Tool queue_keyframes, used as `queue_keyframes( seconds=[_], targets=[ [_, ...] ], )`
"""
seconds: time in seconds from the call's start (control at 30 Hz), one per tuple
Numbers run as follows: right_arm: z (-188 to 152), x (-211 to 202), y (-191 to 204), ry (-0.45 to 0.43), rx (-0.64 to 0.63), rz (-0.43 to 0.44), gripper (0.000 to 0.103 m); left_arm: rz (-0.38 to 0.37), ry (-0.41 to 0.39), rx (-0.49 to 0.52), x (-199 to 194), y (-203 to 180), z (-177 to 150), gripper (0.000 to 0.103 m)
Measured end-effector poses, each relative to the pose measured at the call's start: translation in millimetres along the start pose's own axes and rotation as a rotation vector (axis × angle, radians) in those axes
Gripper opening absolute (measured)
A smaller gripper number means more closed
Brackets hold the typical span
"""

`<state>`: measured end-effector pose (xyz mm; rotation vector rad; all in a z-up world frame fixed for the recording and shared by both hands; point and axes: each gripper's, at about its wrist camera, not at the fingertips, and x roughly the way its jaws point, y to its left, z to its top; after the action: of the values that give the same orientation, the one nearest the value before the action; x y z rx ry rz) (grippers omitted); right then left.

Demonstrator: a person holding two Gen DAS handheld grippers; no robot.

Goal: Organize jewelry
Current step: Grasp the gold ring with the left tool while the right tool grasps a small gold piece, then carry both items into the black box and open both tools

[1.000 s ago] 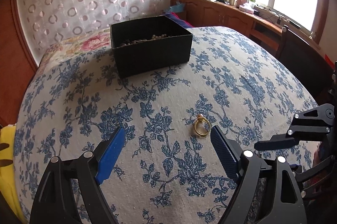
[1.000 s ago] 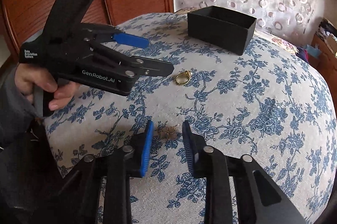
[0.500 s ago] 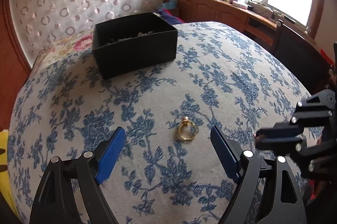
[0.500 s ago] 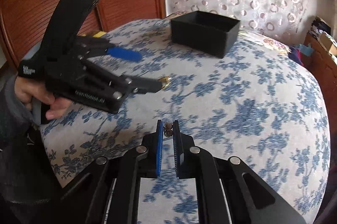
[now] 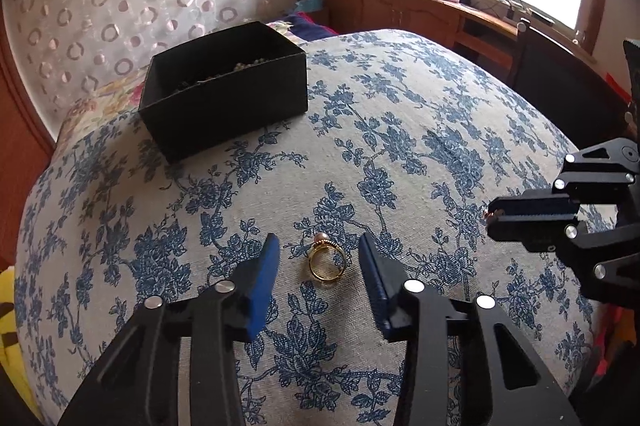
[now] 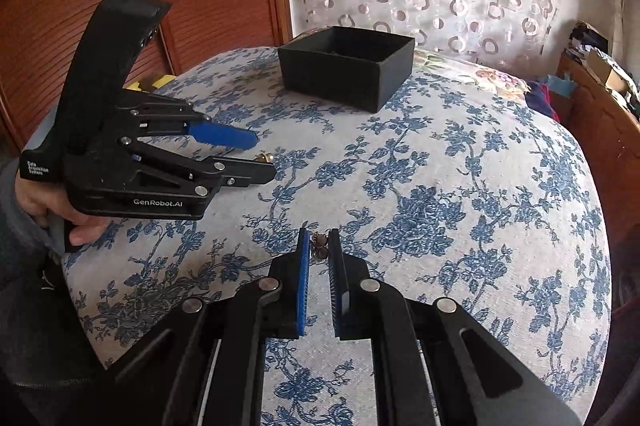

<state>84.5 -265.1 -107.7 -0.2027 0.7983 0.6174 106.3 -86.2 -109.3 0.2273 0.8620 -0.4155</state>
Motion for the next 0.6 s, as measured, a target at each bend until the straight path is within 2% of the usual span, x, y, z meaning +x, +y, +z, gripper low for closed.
queue_keyframes(
  seconds=[0.27, 0.3, 0.33, 0.37, 0.6],
  targets=[
    [2.1, 0.3, -2.2, -0.004, 0.006, -0.002, 0.01, 0.0, 0.004, 0.008, 2.0, -2.4, -1.4, 0.036],
    [2.0, 0.1, -2.2, -0.004, 0.006, -0.002, 0.01, 0.001, 0.003, 0.009, 1.7, -2.1, -1.9, 0.033],
    [2.2, 0.1, -2.3, -0.004, 0.005, -0.002, 0.01, -0.002, 0.001, 0.01, 1.4, -2.2, -2.2, 0.023],
    [2.4, 0.1, -2.5, -0.004, 0.006, -0.002, 0.01, -0.012, 0.0, 0.009, 1.1, -1.7, -2.1, 0.019],
    [12.8, 0.0, -7.1, -0.015, 0.014, 0.001, 0.01, -0.001, -0.021, -0.011, -5.8, 5.6, 0.5, 0.019]
  ],
)
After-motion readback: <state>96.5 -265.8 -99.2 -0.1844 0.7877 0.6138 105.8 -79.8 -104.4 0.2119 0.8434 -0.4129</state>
